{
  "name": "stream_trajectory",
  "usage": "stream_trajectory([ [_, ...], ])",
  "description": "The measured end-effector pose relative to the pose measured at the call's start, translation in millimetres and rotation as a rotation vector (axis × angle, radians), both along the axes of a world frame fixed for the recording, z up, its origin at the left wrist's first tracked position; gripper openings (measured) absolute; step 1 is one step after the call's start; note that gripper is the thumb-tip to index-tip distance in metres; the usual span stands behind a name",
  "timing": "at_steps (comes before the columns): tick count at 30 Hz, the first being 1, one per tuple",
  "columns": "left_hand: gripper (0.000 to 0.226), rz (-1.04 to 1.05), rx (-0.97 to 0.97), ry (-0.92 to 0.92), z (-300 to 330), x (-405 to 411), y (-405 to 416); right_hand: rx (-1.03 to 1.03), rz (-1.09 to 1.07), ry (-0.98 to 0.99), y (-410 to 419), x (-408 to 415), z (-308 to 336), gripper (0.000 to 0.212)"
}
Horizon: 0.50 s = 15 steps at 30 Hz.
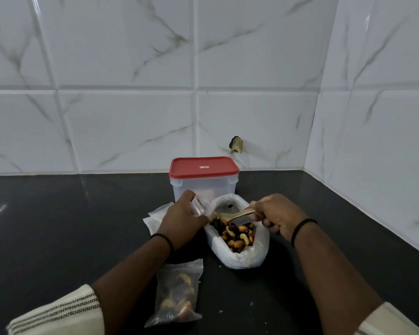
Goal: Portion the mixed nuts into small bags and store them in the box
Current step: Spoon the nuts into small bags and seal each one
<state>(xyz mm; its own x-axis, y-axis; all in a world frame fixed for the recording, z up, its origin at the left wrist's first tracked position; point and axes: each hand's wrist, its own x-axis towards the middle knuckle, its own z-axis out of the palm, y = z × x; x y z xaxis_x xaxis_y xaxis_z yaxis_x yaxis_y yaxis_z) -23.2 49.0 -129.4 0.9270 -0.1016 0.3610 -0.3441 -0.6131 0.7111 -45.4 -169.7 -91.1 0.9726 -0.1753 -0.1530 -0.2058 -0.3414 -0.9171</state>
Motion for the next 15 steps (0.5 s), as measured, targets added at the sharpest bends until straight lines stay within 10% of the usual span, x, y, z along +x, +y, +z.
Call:
stream_trajectory([
  [15,0.033,-0.008,-0.015,0.017,-0.5,2.0,1.1,0.181,-0.119,0.044,-11.3,7.4,0.1,0.029],
])
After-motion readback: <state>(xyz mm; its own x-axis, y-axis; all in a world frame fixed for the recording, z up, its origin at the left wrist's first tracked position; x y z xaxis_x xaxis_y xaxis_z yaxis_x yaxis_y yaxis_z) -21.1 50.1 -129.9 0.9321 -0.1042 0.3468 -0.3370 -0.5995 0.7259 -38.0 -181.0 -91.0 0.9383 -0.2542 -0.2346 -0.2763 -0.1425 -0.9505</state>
